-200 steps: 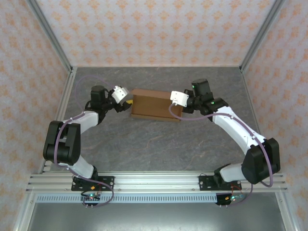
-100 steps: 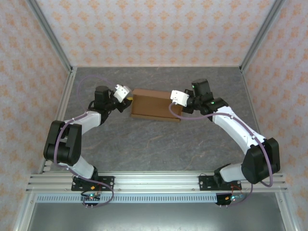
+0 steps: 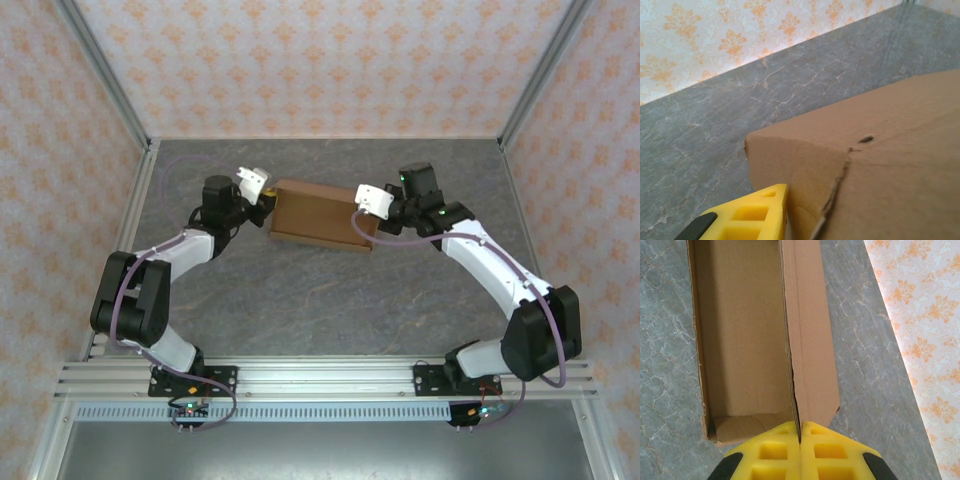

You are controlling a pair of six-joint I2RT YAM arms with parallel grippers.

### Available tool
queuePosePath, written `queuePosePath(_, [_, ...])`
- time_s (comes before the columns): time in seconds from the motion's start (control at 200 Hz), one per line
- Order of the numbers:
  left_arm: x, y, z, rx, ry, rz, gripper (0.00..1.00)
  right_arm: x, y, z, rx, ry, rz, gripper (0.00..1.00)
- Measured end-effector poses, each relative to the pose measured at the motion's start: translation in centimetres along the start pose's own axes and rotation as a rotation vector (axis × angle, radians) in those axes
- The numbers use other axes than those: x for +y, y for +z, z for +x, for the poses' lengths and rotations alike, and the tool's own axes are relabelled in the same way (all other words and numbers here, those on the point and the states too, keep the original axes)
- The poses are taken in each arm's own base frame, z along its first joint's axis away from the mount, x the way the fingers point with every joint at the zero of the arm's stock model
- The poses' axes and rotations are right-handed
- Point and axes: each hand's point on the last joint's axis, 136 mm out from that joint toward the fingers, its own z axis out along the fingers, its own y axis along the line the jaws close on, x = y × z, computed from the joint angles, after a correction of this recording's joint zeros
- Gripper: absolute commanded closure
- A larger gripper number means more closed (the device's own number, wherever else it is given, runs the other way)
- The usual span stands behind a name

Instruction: Fold the paper box

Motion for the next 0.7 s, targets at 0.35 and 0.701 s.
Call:
queuePosePath(0.35, [-0.2, 0.4, -1.2, 0.006, -0.144, -0.033, 0.79, -0.6, 0.0, -0.1, 0.004, 0.02, 0.018, 1.0])
queuePosePath(0.701, [0.3, 0.4, -1.5, 0.066, -0.178, -0.056, 0.78, -2.7, -0.1, -0.9, 0.019, 0.037, 0.062, 0.98])
